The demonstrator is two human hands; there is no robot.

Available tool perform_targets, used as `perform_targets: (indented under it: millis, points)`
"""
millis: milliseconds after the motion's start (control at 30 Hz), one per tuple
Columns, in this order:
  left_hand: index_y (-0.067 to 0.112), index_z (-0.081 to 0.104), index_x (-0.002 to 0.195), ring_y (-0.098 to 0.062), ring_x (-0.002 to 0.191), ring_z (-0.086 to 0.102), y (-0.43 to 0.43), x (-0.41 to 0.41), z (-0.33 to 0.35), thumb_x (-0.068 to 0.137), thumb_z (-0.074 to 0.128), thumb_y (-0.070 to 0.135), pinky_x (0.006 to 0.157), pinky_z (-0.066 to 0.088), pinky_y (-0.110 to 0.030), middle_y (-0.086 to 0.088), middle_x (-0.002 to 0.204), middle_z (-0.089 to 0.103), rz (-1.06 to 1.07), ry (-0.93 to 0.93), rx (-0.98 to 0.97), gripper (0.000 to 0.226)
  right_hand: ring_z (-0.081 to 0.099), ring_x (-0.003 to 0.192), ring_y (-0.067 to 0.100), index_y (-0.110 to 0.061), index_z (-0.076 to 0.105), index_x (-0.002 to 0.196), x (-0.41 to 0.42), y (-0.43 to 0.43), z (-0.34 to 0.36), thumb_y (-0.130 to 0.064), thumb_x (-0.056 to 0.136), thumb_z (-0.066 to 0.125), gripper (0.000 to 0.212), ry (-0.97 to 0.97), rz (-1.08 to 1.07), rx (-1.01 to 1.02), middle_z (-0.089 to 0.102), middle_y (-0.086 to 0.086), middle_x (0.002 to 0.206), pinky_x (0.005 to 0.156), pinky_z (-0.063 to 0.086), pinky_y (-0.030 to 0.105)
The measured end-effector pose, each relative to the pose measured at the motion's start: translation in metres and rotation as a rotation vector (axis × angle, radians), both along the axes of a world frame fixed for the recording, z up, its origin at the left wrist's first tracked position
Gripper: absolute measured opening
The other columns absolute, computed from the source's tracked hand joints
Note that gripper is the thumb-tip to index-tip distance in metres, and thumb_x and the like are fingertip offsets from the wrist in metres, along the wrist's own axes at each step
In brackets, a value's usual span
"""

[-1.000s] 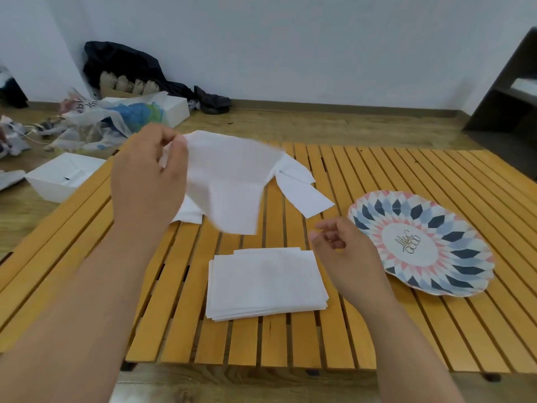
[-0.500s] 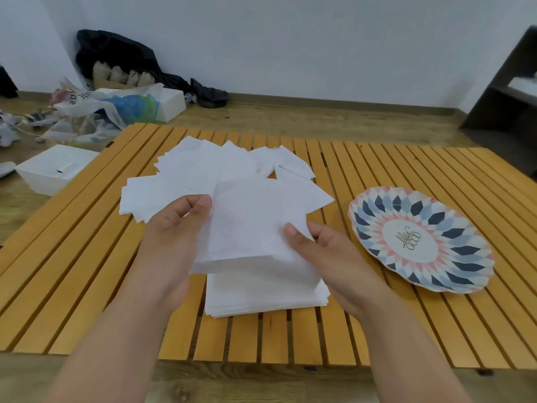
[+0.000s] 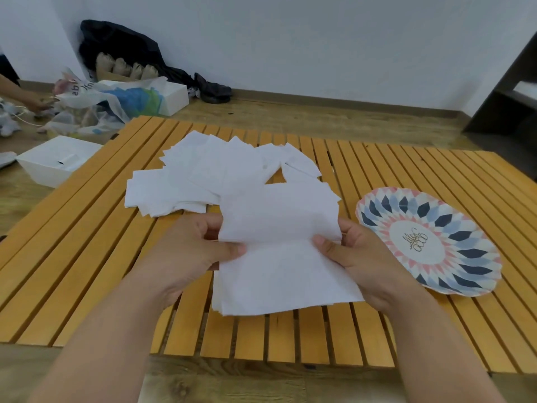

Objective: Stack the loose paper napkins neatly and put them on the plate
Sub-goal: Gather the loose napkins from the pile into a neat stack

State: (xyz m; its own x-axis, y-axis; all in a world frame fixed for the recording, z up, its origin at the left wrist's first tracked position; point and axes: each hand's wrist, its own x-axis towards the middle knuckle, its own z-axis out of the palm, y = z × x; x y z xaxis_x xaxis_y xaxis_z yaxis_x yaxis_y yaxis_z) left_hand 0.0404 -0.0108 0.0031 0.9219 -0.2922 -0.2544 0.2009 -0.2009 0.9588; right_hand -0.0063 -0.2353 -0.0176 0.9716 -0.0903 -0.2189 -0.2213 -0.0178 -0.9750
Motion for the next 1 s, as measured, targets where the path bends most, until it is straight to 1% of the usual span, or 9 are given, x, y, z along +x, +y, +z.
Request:
perform_targets:
  millis: [100,200,300,500,567,700,800,867,1000]
  points:
    - [0.018,0.076,0.078,-0.007,0.079,0.071,0.002,0.005,-0.005,0.081,0.068,-0.004,0.062,0.056,-0.017,0.007,0.084,0.076,0.045,-0.05,0.024,0.024,0.066,0.102,0.022,-0.02,0.063,0.113,0.0,-0.007,-0.003,-0.002,0.089,0.059,0.03,0.037,-0.05,-0.021,0.07,0.004,0.11,0.083,0.055,0.037]
    - [0.01,0.077,0.067,-0.006,0.072,0.071,0.003,0.012,-0.012,0.084,0.058,-0.01,0.055,0.051,-0.009,0.0,0.08,0.076,0.089,-0.064,0.114,0.033,0.064,0.101,0.023,-0.011,0.067,0.089,0.001,-0.01,-0.003,0.004,0.088,0.056,0.018,0.045,-0.047,-0.074,0.07,0.008,0.108,0.07,0.052,0.027]
    - [0.013,0.078,0.069,-0.014,0.072,0.071,0.001,0.015,-0.016,0.086,0.057,-0.008,0.059,0.053,-0.012,-0.002,0.078,0.075,0.111,-0.073,0.204,0.034,0.063,0.096,0.018,-0.012,0.068,0.075,0.003,-0.01,-0.005,0.003,0.089,0.054,0.025,0.088,-0.04,-0.168,0.07,0.004,0.105,0.062,0.049,0.021]
    - [0.017,0.077,0.082,-0.015,0.085,0.068,-0.001,0.02,-0.028,0.09,0.054,-0.001,0.087,0.052,-0.031,-0.001,0.097,0.072,0.082,-0.062,0.365,0.03,0.064,0.093,0.016,-0.015,0.072,0.085,0.011,-0.003,-0.019,-0.008,0.094,0.048,0.027,0.183,-0.113,-0.364,0.066,0.001,0.102,0.084,0.055,0.032]
    - [0.018,0.076,0.086,-0.016,0.088,0.067,-0.001,0.022,-0.033,0.091,0.053,0.0,0.085,0.051,-0.029,-0.002,0.102,0.07,0.077,-0.051,0.388,0.029,0.06,0.096,0.012,-0.021,0.071,0.084,0.013,-0.001,-0.021,-0.018,0.093,0.055,0.018,0.154,-0.106,-0.464,0.065,-0.006,0.098,0.087,0.052,0.033]
    - [0.027,0.073,0.077,-0.018,0.099,0.064,0.001,0.026,-0.04,0.092,0.054,0.008,0.083,0.046,-0.028,0.001,0.108,0.068,0.056,-0.112,0.48,0.031,0.053,0.085,0.003,-0.027,0.068,0.089,0.013,0.003,-0.021,-0.025,0.087,0.066,0.003,0.097,-0.069,-0.654,0.061,-0.009,0.094,0.065,0.043,0.018]
    - [0.025,0.069,0.073,-0.01,0.071,0.056,-0.001,0.027,-0.038,0.091,0.047,0.005,0.058,0.043,-0.025,0.004,0.1,0.059,0.036,-0.187,0.635,0.035,0.05,0.093,0.004,-0.031,0.06,0.106,0.013,0.004,-0.025,-0.032,0.085,0.068,0.022,0.114,0.048,-0.858,0.049,-0.01,0.113,0.061,0.039,0.014]
    - [0.024,0.066,0.073,-0.011,0.065,0.053,-0.001,0.031,-0.033,0.091,0.046,0.006,0.051,0.038,-0.026,0.003,0.095,0.055,0.075,-0.283,0.742,0.033,0.048,0.107,0.007,-0.034,0.056,0.111,0.013,0.005,-0.027,-0.035,0.084,0.068,0.029,0.108,0.09,-0.941,0.044,-0.01,0.124,0.068,0.042,0.015]
    - [0.022,0.07,0.085,-0.016,0.093,0.056,-0.007,0.053,-0.039,0.09,0.051,0.007,0.069,0.043,-0.028,0.001,0.117,0.056,0.13,-0.512,0.768,0.024,0.044,0.118,0.01,-0.031,0.054,0.117,0.013,0.007,-0.026,-0.034,0.086,0.066,0.034,0.084,0.123,-1.009,0.044,-0.008,0.129,0.089,0.043,0.024]
